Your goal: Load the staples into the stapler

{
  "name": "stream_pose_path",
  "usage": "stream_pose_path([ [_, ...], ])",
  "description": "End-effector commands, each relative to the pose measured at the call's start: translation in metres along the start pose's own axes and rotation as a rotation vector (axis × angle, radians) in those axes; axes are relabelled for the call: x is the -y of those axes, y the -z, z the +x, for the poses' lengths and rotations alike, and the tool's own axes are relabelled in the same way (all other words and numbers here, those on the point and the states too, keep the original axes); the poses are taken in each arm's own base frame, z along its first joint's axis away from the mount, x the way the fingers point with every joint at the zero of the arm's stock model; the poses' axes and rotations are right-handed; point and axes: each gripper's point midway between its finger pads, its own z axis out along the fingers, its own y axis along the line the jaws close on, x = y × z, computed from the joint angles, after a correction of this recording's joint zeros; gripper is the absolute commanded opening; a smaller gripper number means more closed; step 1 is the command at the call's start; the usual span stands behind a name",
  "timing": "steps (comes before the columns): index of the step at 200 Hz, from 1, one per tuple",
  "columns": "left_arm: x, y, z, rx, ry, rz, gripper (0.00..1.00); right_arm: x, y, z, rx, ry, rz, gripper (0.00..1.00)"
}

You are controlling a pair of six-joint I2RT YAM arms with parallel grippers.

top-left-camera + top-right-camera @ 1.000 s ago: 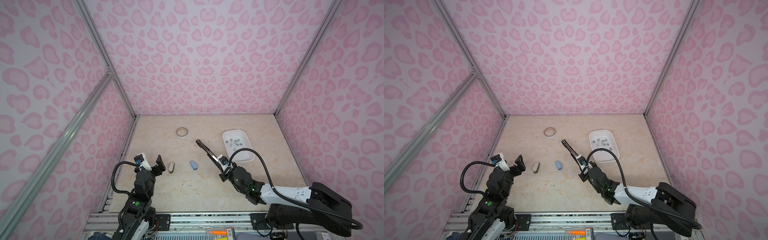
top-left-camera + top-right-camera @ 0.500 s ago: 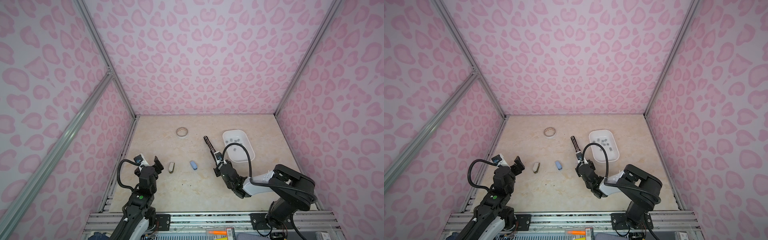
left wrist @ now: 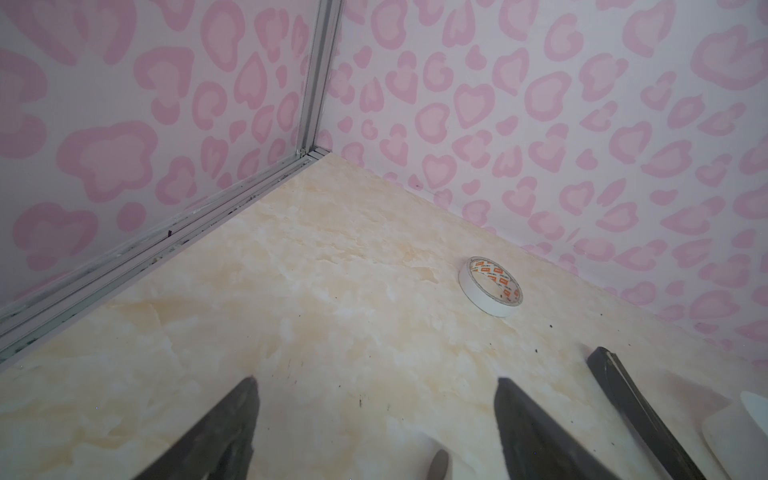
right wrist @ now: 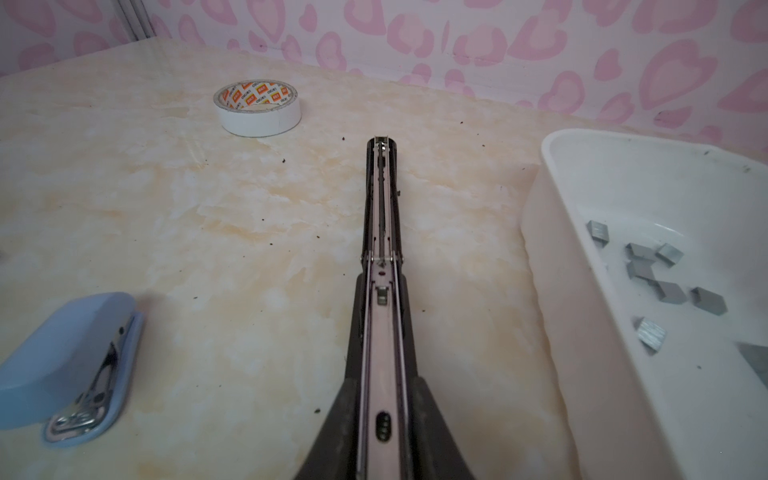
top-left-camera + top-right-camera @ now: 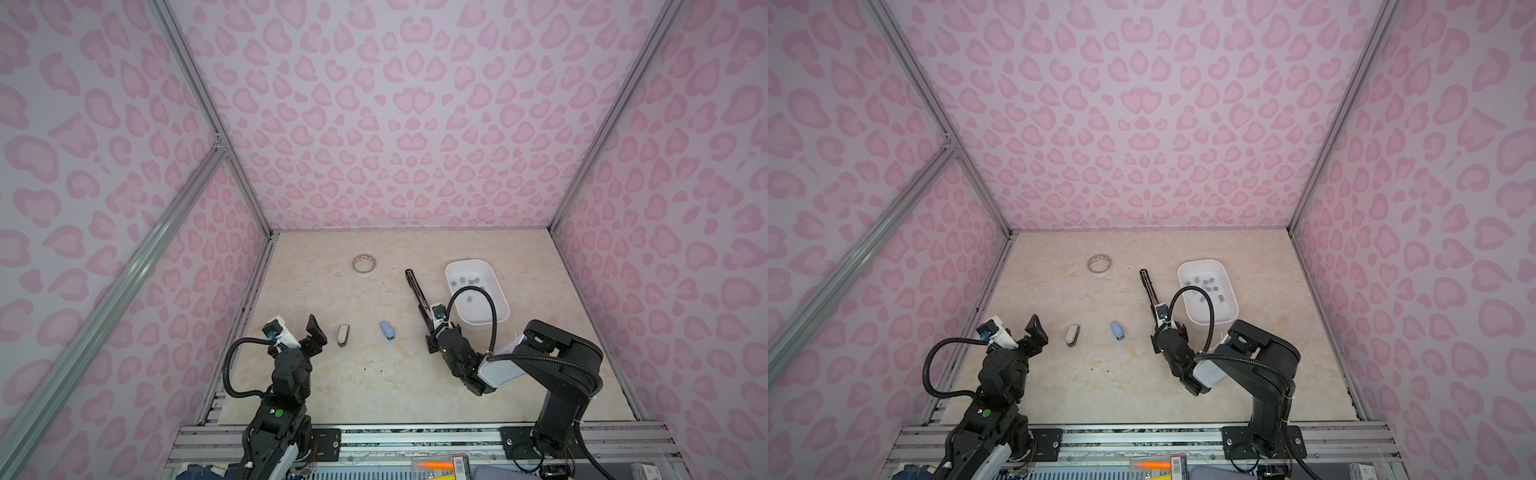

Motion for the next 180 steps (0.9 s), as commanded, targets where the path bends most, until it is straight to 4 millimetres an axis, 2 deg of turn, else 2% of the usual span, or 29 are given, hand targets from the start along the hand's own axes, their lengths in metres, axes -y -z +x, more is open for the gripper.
stream_pose_path([
  [1, 0.006, 0.0, -0.003, 0.019, 0.015, 0.039, 0.89, -0.003, 0.007, -0.017, 0.075, -0.06, -0.008, 0.34],
  [48, 0.012, 0.001, -0.002, 0.015, 0.011, 0.074, 0.9, -0.011, 0.034, -0.047, 0.104, -0.056, -0.056, 0.51],
  [54, 0.014, 0.001, -0.002, 0.014, 0.01, 0.086, 0.9, -0.015, 0.038, -0.05, 0.098, -0.055, -0.081, 0.55],
  [65, 0.017, 0.001, 0.0, 0.011, 0.005, 0.105, 0.9, -0.03, 0.043, -0.055, 0.087, -0.039, -0.149, 0.7],
  [78, 0.018, 0.001, 0.001, 0.011, 0.004, 0.114, 0.9, -0.052, 0.05, -0.056, 0.072, 0.013, -0.231, 0.79],
  [96, 0.019, 0.001, 0.0, 0.012, 0.005, 0.116, 0.9, -0.08, 0.055, -0.053, 0.047, 0.097, -0.294, 0.78],
  [124, 0.023, 0.002, 0.0, 0.013, 0.001, 0.139, 0.9, -0.104, 0.052, -0.04, 0.012, 0.142, -0.36, 0.74],
  [166, 0.024, 0.002, 0.001, 0.011, 0.001, 0.146, 0.9, -0.131, 0.023, -0.012, -0.055, 0.18, -0.379, 0.72],
  [180, 0.024, 0.002, 0.001, 0.01, 0.002, 0.147, 0.9, -0.134, 0.015, -0.005, -0.068, 0.189, -0.37, 0.72],
])
